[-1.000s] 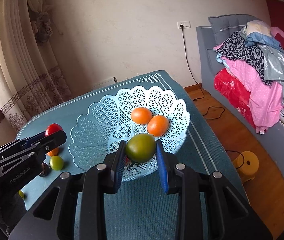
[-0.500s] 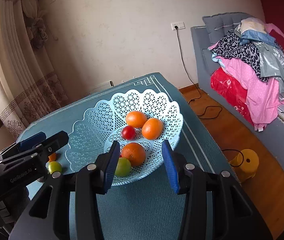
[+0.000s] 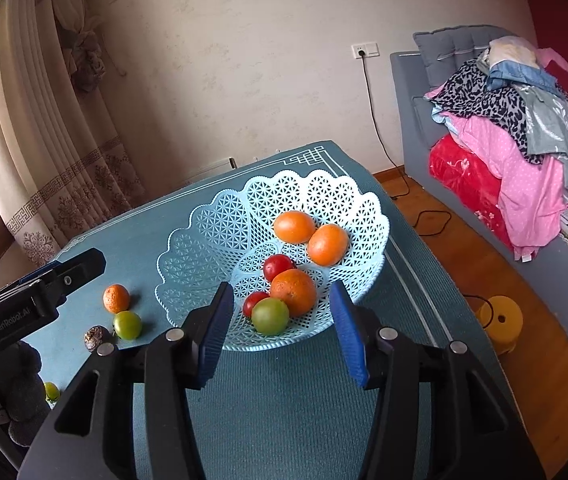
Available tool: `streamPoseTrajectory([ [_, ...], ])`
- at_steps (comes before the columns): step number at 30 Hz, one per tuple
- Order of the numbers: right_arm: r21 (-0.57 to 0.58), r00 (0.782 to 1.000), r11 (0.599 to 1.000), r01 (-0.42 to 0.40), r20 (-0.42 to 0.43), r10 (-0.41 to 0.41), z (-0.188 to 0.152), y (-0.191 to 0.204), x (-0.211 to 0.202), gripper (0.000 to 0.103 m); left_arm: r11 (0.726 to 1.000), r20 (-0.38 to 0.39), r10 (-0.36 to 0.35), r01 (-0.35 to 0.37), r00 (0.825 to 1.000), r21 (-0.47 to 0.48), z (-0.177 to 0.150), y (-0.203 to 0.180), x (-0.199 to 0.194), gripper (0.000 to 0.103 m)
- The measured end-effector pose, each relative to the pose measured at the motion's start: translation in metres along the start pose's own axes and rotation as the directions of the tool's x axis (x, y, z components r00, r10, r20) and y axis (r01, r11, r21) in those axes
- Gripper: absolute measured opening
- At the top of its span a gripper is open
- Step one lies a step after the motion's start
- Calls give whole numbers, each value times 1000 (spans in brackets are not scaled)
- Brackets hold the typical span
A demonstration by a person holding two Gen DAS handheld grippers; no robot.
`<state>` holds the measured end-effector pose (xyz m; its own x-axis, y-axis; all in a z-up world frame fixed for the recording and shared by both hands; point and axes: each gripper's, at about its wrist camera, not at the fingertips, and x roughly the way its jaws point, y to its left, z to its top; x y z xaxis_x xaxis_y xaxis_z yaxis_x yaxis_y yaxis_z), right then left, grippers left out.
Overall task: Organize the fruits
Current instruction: 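Lower both tomatoes into the basket and open both grippers, then move the left gripper to a small green tomato and grasp it while the right approaches a large green tomato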
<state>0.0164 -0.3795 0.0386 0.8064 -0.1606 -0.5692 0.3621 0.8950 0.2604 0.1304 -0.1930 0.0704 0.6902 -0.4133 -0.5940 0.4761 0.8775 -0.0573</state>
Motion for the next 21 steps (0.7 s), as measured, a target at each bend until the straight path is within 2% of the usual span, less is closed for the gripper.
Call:
streamPoseTrajectory([
  [7, -18, 1000, 1000, -23, 5, 23, 0, 14, -6, 51, 999, 17, 50, -50, 999, -21, -5, 26, -20, 96],
  [21, -72, 998, 995, -65, -2, 65, -8, 52, -15, 51, 986, -2, 144, -144, 990, -79, -27, 82, -48, 96],
])
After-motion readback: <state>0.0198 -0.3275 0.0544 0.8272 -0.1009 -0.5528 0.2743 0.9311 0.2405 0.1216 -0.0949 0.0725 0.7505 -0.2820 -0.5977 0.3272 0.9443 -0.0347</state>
